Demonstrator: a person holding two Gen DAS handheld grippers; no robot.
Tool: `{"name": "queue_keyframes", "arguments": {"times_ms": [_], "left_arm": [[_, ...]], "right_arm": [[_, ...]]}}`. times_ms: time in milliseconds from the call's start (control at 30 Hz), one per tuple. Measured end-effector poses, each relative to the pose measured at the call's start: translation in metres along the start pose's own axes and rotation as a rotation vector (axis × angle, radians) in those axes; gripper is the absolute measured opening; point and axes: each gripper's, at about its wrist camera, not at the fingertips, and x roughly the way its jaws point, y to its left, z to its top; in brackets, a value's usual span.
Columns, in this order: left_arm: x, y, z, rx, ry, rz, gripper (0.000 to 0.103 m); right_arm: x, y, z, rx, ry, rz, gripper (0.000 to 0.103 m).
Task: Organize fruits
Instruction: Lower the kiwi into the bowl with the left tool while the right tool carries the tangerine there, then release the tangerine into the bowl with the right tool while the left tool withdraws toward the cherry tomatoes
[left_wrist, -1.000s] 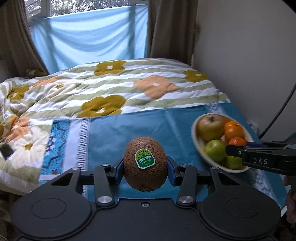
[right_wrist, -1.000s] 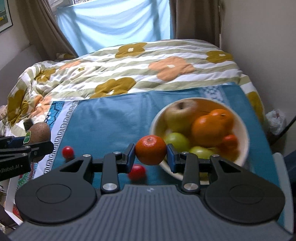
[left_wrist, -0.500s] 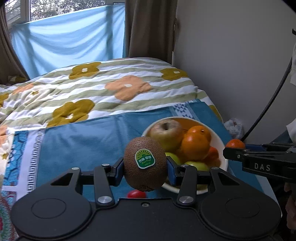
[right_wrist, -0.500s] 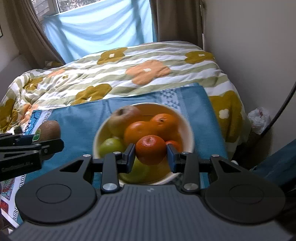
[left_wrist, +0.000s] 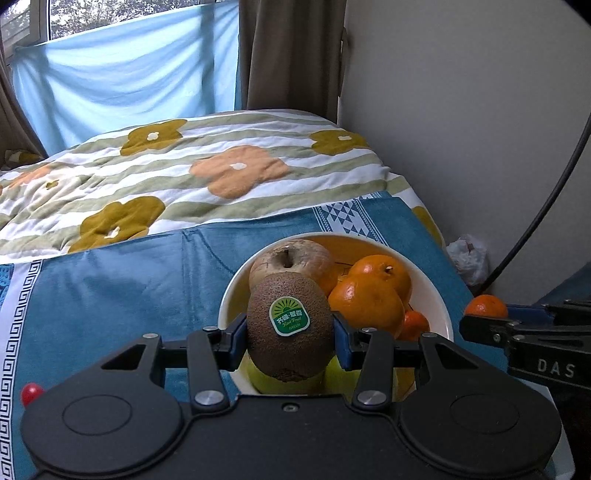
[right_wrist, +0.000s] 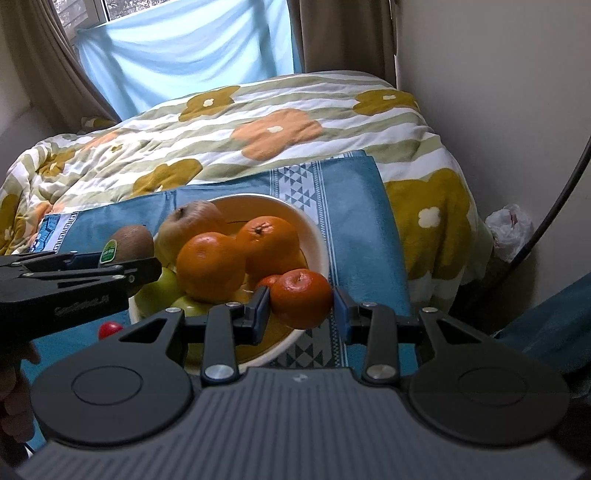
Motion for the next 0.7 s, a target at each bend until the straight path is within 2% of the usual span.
{"name": "queue_keyframes", "arguments": {"times_ms": [100,133,167,233,700], "left_arm": [[0.004,0.001,0.000,-0.013,0.005,0.001,0.055],[0.003,0.001,-0.001,-0.018,-0.006,0.002,0.063],[0.000,0.002,0.000,-0.021,-0.023,0.005,0.078],[-0.005,0.003,0.000,-0.024,-0.049,0.011,0.087],[-0.037,0.018,-0.009,-0.025,-0.048,0.062,0.087]], "right_arm": [[0.002,-0.003,-0.002,-0.002,0.003,0.004,0.051],[0.002,-0.003,-0.002,-0.003,0.004,0.005,0.051],[0.003,-0.004,-0.002,-0.004,0.005,0.007,0.051],[0.004,-0.004,-0.002,-0.003,0.006,0.010,0.051],[0.004,0.007,-0.001,-0.015,0.005,0.045,0.051]]}}
